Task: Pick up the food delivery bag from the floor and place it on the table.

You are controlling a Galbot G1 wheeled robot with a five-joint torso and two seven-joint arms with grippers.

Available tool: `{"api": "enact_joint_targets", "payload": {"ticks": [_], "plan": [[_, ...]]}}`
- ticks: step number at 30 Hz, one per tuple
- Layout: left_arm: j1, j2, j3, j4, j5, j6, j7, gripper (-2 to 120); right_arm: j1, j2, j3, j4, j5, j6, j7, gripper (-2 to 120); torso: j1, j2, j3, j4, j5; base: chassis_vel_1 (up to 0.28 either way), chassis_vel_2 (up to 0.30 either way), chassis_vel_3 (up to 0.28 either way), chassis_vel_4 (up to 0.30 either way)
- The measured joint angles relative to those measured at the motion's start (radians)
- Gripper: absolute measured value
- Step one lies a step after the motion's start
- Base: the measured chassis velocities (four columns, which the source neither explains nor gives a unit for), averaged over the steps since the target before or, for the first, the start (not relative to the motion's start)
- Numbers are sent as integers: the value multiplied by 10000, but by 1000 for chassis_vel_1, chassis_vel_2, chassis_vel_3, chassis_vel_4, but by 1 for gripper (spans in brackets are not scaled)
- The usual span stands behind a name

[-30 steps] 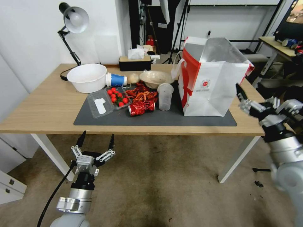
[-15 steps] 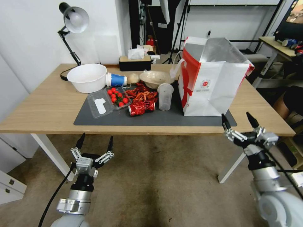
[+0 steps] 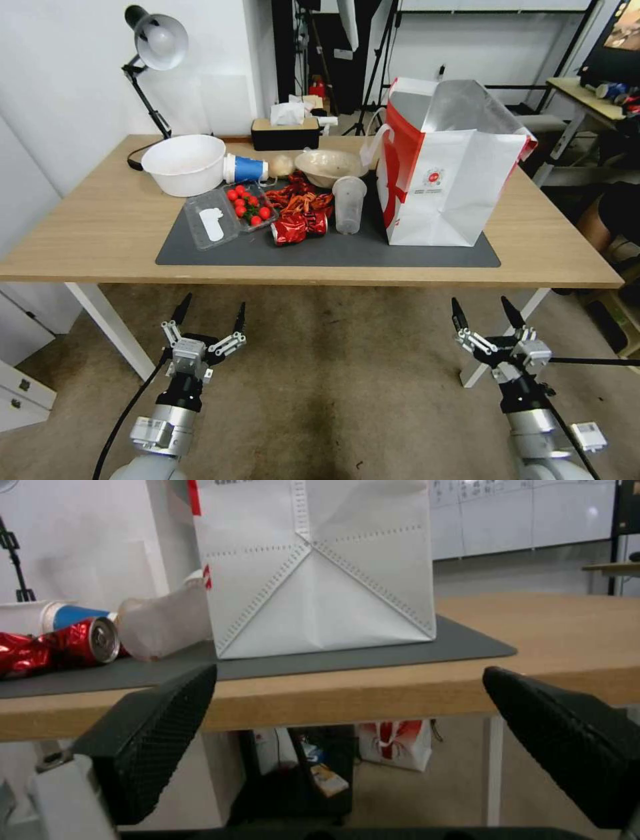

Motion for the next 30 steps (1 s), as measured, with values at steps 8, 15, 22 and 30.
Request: {"api": "enact_joint_targets", "payload": {"ticks": [8, 15, 22, 30], "plan": [[-36, -10, -74, 140, 26, -109, 15, 100, 111, 126, -101, -163, -96, 99, -43, 100, 1, 0, 0, 1, 1, 0, 0, 0, 0], [-36, -14, -78, 142, 50, -122, 0, 100, 129, 117, -103, -163, -102, 99, -45, 100, 1, -1, 1, 1, 1, 0, 0, 0, 0], [-34, -15, -77, 142, 57, -124, -9, 100, 133, 108, -101, -151, -98, 89, -46, 100, 0, -1, 1, 1, 1, 0, 0, 0, 0], [-34, -15, -75, 143, 58, -124, -15, 100, 137, 104, -97, -141, -91, 78, -44, 100, 1, -1, 1, 1, 1, 0, 0, 0, 0]]}}
